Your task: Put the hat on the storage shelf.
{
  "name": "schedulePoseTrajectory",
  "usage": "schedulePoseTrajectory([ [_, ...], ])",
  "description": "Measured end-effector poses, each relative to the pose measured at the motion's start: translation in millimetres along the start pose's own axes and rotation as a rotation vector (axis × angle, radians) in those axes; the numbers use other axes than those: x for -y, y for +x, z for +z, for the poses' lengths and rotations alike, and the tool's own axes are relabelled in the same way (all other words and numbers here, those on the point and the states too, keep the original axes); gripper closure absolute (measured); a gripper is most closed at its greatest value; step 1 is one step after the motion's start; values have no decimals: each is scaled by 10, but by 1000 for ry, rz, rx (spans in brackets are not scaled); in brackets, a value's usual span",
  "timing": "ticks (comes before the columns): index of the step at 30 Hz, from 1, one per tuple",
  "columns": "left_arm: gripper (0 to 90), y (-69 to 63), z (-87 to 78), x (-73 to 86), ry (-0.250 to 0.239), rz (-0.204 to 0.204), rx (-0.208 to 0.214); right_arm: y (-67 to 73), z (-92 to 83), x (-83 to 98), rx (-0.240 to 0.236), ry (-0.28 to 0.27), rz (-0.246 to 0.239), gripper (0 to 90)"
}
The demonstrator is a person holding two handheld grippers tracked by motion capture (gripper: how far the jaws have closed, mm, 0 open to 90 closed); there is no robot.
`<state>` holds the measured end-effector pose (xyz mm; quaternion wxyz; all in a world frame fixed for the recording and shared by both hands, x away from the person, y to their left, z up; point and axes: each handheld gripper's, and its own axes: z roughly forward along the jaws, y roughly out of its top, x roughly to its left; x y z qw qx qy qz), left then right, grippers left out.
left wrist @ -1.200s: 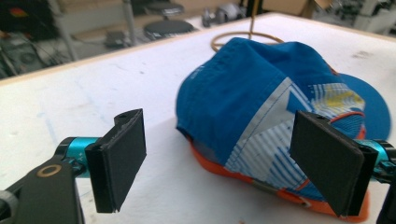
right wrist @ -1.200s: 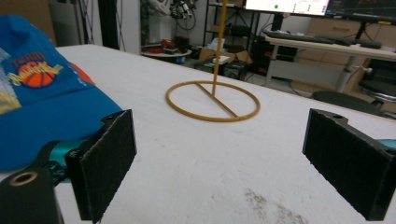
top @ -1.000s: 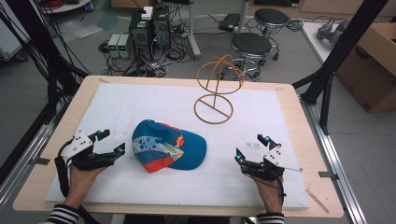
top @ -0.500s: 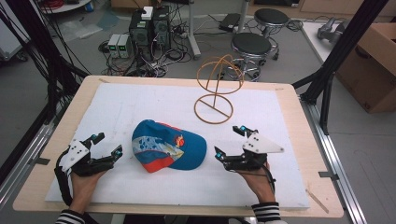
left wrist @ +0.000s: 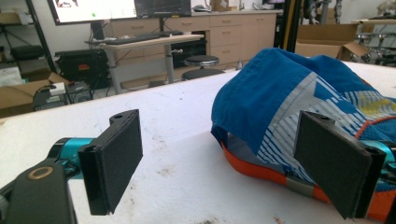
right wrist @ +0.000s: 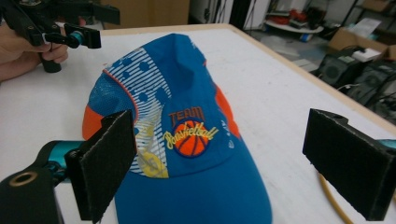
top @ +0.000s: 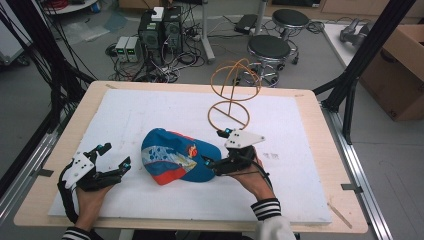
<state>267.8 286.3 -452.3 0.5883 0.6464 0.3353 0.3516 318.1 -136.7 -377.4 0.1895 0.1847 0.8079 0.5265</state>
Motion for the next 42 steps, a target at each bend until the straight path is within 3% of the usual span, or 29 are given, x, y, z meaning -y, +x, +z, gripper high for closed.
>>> schedulePoseTrajectory([
  [15, 161, 19, -23, 12, -23, -22, -17, 11, 513, 24, -81, 132, 17, 88],
  [27, 162, 24, -24, 13, -24, -32, -23, -1, 747, 131, -118, 197, 40, 89],
  [35, 162, 30, -29, 14, -24, -32, -20, 21, 819, 139, -139, 229, 20, 254],
  [42, 162, 37, -31, 18, -31, -45, -24, 6, 806, 147, -130, 246, 22, 326],
])
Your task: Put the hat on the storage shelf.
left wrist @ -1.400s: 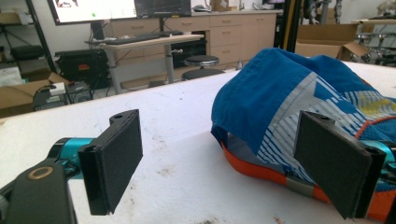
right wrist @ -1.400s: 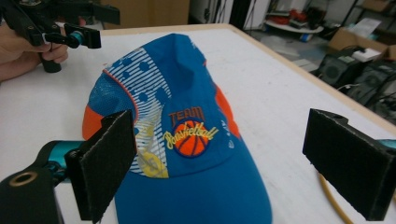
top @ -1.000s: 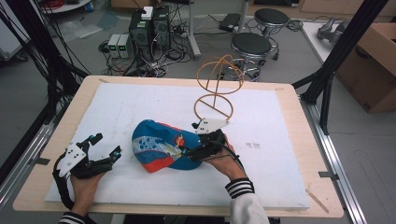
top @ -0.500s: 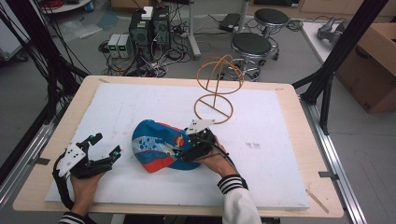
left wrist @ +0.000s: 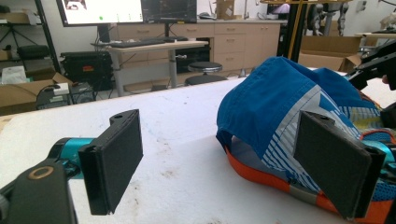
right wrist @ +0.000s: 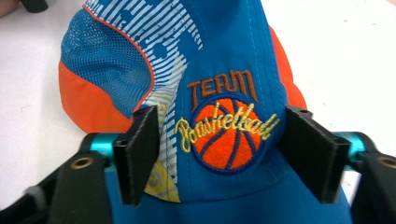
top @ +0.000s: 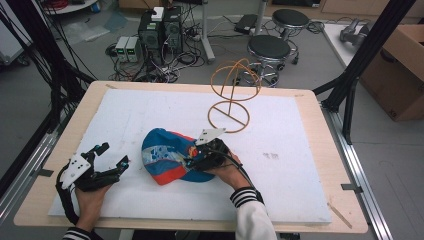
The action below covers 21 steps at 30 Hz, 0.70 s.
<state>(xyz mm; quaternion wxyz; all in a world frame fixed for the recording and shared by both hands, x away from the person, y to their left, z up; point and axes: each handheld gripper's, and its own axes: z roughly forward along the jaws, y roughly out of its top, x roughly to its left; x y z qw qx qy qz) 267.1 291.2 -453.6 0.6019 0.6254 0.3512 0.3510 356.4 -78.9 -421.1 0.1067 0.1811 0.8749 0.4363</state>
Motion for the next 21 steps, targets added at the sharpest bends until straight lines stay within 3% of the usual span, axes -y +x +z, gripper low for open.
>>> schedulePoseTrajectory([
  [3, 162, 1, -1, 0, -1, -4, 1, -14, -11, 11, 5, 9, -12, 427],
  [5, 162, 1, -1, 1, -2, -5, 1, -17, -12, 18, 11, 10, -16, 447],
  [12, 162, 1, 0, 1, -3, -5, 1, -24, -45, 14, 2, 16, 5, 657],
  [21, 163, 1, -1, 1, -3, -5, 0, -28, -65, 16, 31, 13, 55, 777],
])
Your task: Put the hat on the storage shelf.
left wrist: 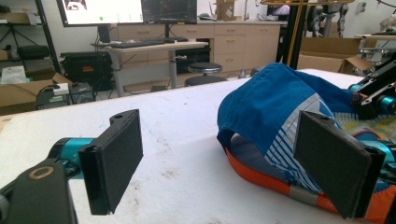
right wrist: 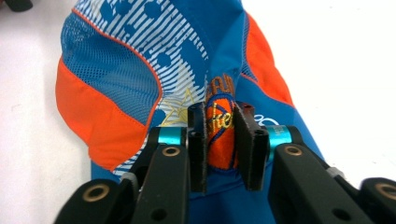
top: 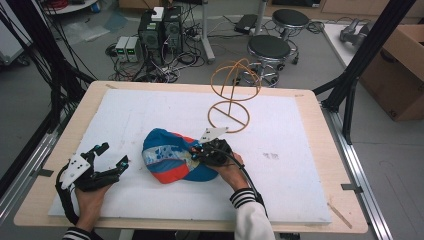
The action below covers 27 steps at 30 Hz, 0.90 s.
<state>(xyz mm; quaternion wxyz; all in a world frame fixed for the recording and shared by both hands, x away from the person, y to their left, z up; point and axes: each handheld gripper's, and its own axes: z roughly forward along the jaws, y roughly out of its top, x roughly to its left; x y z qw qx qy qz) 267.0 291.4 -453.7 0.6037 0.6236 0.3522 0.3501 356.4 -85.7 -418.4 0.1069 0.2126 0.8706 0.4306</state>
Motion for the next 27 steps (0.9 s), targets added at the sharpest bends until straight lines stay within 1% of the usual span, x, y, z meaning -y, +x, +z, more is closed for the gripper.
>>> schedulePoseTrajectory([
  [3, 163, 0, 1, 1, 0, 0, -1, -17, -27, 0, -4, -19, 16, 787],
  [5, 163, 0, 1, 0, 0, -1, -1, -12, -35, 0, -8, -21, 15, 791],
  [7, 163, 0, 0, 0, 0, -1, -1, 5, -24, -7, -16, -28, 1, 795],
  [11, 163, 0, 0, 0, 0, 0, 0, 19, -19, -15, -25, -41, 0, 799],
  [12, 163, 0, -1, 0, -1, 0, -1, 21, -20, -17, -29, -54, 7, 800],
  [14, 163, -2, 0, 1, -1, 1, -1, 20, -34, -29, -46, -97, 18, 800],
  [15, 163, -1, -2, 0, 0, 1, 0, 20, -34, -29, -46, -97, 18, 800],
  [16, 163, 0, -1, 1, -1, 0, 0, 28, -57, -43, -45, -122, 25, 801],
  [17, 163, 0, -2, 0, 0, 0, 0, 28, -57, -43, -45, -122, 25, 801],
  [20, 163, 0, -2, 0, -1, 0, 0, 19, -96, -58, -53, -165, 36, 802],
  [21, 163, 0, -2, 1, -1, -1, 0, 15, -115, -62, -48, -179, 42, 802],
  [25, 163, 0, -2, 1, -1, 0, 0, -4, -199, -81, -47, -260, 66, 802],
  [26, 163, -1, -1, 1, -1, 0, 0, -14, -245, -90, -44, -306, 77, 802],
  [27, 163, -1, -1, 1, -2, 0, 0, -14, -245, -90, -44, -306, 77, 802],
])
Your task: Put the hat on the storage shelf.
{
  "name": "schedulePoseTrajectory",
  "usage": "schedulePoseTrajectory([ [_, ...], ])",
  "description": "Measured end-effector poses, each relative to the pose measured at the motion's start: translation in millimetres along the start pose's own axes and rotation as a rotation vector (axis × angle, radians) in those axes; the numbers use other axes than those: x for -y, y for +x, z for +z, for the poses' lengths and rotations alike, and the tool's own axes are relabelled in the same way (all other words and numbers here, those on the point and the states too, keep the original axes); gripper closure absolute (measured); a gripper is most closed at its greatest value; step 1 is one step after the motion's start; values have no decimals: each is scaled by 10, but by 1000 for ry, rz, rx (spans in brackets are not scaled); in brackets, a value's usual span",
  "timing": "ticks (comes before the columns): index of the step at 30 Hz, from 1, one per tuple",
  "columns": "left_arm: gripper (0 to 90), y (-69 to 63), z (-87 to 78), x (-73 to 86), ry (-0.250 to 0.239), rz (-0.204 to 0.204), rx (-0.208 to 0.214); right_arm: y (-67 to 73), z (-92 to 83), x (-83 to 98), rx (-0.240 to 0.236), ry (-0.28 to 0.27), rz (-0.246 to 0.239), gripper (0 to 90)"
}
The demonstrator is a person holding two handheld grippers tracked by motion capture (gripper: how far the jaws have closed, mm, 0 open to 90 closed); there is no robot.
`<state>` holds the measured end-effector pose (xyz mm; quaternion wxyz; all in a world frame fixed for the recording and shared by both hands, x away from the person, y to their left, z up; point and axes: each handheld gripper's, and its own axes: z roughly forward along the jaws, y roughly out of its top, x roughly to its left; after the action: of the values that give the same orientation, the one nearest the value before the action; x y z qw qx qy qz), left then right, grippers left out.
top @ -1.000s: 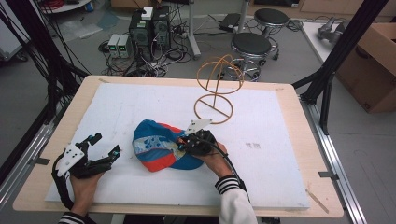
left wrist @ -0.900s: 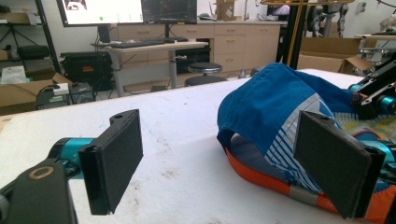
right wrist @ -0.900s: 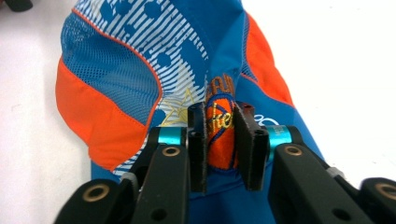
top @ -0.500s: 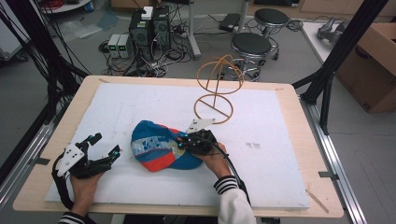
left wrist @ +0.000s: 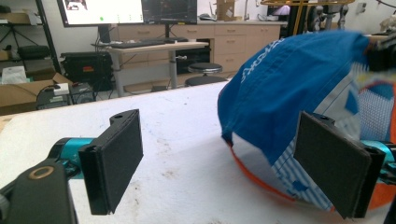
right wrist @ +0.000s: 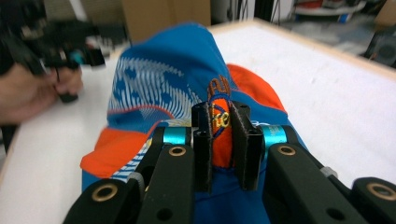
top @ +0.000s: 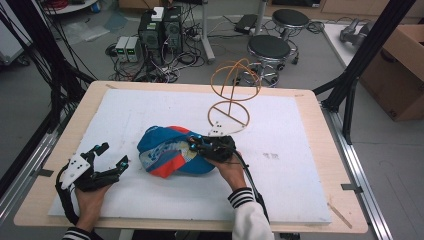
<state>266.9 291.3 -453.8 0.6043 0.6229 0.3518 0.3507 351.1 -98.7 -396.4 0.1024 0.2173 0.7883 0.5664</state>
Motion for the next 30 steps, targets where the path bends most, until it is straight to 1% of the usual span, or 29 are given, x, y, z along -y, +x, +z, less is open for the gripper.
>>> schedulePoseTrajectory([
  [2, 163, -1, 0, 0, 1, 1, -1, -7, -37, -18, -6, -35, 11, 803],
  [6, 163, -1, 0, 0, 1, 2, -1, -26, -112, -47, 4, -80, 28, 804],
  [7, 163, -1, -1, 0, 3, 3, 0, -26, -126, -53, 10, -86, 29, 804],
  [8, 163, 0, -1, -1, 3, 4, 0, -26, -169, -79, 16, -108, 32, 804],
  [9, 163, -1, -1, 0, 3, 3, 0, -26, -169, -79, 16, -108, 32, 804],
  [10, 163, -1, -1, 0, 3, 3, -1, -23, -190, -94, 27, -115, 30, 804],
  [13, 163, -2, -1, 0, 3, 4, -1, -25, -253, -139, 38, -149, 32, 805],
  [14, 164, -2, -1, 0, 4, 4, -1, -28, -294, -168, 48, -172, 30, 806],
  [17, 164, -2, -2, -1, 5, 6, -1, -32, -341, -200, 65, -197, 20, 805],
  [18, 164, -3, -1, -1, 5, 6, -1, -31, -371, -216, 73, -213, 16, 805],
  [19, 164, -3, -1, -1, 5, 6, -1, -40, -429, -252, 83, -241, 13, 806],
  [20, 164, -3, 0, -1, 5, 5, -1, -40, -429, -252, 83, -241, 13, 806],
  [21, 164, -3, 0, 0, 4, 4, -1, -50, -479, -291, 103, -250, 3, 806],
  [22, 164, -2, -1, 0, 4, 5, -1, -50, -479, -291, 103, -250, 3, 806],
  [24, 165, -3, 0, -1, 5, 5, -2, -52, -539, -345, 124, -263, -10, 806],
  [25, 165, -2, 0, -1, 5, 5, -2, -52, -539, -345, 124, -263, -10, 806],
  [26, 165, -3, 0, 0, 5, 5, -2, -47, -555, -362, 134, -271, -15, 806],
  [27, 165, -3, 1, -1, 4, 4, -2, -48, -570, -384, 134, -277, -19, 806],
  [29, 165, -3, 0, -1, 5, 6, -2, -32, -597, -422, 159, -308, -37, 807],
  [30, 165, -3, 0, -1, 6, 7, -2, -28, -607, -434, 162, -317, -39, 807],
])
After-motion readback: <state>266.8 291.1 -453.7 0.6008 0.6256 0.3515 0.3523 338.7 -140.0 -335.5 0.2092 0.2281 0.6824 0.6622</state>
